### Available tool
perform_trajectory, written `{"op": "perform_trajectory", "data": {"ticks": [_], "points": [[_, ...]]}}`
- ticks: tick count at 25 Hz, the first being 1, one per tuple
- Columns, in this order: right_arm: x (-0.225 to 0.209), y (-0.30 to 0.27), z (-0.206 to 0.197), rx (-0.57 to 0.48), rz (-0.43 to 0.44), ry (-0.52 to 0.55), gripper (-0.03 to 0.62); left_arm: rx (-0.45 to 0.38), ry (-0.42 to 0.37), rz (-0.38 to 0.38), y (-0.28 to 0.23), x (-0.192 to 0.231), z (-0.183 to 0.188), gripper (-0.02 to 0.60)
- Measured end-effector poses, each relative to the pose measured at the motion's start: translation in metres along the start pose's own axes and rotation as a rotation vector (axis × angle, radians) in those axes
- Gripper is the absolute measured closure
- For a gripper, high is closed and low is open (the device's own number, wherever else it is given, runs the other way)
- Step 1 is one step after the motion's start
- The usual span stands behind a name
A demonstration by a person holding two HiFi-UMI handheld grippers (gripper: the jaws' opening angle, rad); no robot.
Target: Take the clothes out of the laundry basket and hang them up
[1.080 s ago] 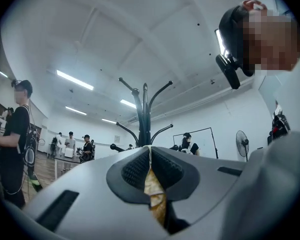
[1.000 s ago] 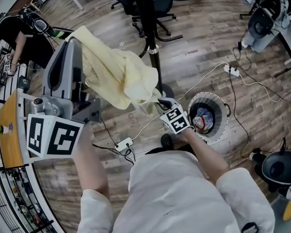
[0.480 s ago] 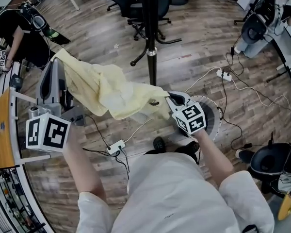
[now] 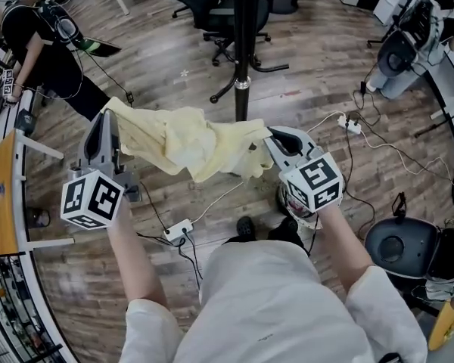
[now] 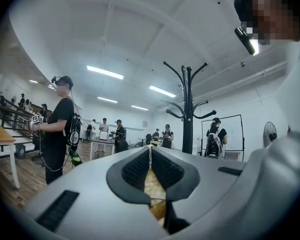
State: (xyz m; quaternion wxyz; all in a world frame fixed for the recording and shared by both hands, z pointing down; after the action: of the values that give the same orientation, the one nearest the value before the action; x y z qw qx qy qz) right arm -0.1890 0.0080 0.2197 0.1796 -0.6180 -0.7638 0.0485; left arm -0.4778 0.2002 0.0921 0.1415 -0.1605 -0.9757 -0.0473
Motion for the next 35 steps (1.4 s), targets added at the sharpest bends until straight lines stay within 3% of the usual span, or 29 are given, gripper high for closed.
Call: {"op": "perform_trajectory", "data": {"ticks": [11, 23, 24, 25, 28, 35], "points": [[-0.017, 0.011, 0.07, -0.078, 0.036, 0.137, 0.572, 0.095, 0.043, 0.083, 0.023, 0.011, -0.051, 0.554], [-0.023, 0.017, 0.093, -0.116, 0.113, 0.171, 0.572, 0.202, 0.126, 0.139, 0.036, 0.003, -0.103, 0.549], [-0.024, 0.018, 0.093, -0.121, 0.118, 0.167, 0.572, 0.21, 0.126, 0.141, 0.037, 0.001, -0.106, 0.525], [-0.024, 0.019, 0.091, -0.126, 0.122, 0.163, 0.572, 0.219, 0.124, 0.143, 0.038, -0.002, -0.109, 0.459], [-0.024, 0.023, 0.088, -0.143, 0.126, 0.155, 0.572, 0.264, 0.074, 0.166, 0.044, -0.007, -0.117, 0.437], [-0.044, 0.034, 0.083, -0.163, 0.137, 0.136, 0.572, 0.533, -0.153, 0.223, 0.04, -0.029, -0.144, 0.385]]}}
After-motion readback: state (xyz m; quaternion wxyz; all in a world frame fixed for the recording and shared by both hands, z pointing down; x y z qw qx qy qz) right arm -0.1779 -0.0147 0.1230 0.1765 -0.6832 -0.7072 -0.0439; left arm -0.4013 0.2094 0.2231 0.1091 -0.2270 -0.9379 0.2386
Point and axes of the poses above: the fingertips, and each gripper's own axes: y backward along the fingers, x to its left, z out of its top, the point moved 6 cm from there along y, backward along the fingers, and after that the axes turned 11 degrees about y, right-handed, at the moved point
